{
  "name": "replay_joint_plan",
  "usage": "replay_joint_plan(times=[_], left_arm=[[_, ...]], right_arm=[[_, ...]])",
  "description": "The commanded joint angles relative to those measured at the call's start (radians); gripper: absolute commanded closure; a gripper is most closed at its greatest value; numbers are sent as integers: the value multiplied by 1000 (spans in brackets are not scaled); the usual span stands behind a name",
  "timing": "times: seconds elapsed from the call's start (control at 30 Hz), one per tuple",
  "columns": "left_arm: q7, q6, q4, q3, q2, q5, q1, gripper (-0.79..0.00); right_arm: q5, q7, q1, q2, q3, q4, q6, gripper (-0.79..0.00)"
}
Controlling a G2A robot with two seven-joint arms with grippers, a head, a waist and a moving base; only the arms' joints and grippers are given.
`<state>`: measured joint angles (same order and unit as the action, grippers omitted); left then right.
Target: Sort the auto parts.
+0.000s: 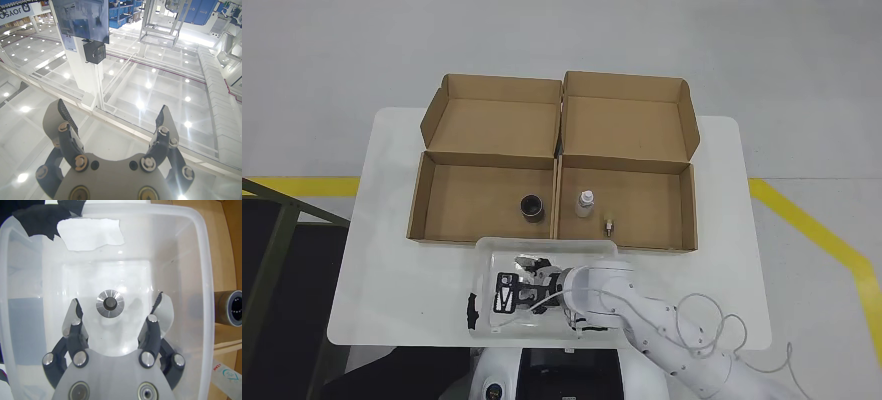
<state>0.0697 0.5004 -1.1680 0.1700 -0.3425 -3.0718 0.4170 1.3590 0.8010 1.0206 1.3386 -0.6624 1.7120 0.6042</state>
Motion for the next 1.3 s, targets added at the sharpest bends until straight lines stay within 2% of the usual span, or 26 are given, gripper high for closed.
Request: replay_joint_plan(times=[0.0,0.2,0.3,0.4,0.43,0.47,0.87,1.27], left_arm=[[0,0,0,0,0,0,0,-785],[0,0,0,0,0,0,0,-785],[0,0,0,0,0,0,0,-785],[0,0,0,0,0,0,0,-785],[0,0,0,0,0,0,0,-785],[0,0,0,0,0,0,0,-785],[0,0,0,0,0,0,0,-785],[0,0,0,0,0,0,0,-785]], right_arm=[[5,-3,3,-1,0,-5,2,-305],[8,-16,5,-1,-2,-15,8,-292],[9,-22,5,-1,-3,-15,10,-237],[0,-30,6,-1,-3,-13,21,-160],[-3,-31,7,-2,-4,-12,25,-43],[-6,-32,8,-2,-5,-9,28,0],[-88,-48,58,-25,-79,105,60,0],[-205,-206,128,-54,-215,269,76,0]])
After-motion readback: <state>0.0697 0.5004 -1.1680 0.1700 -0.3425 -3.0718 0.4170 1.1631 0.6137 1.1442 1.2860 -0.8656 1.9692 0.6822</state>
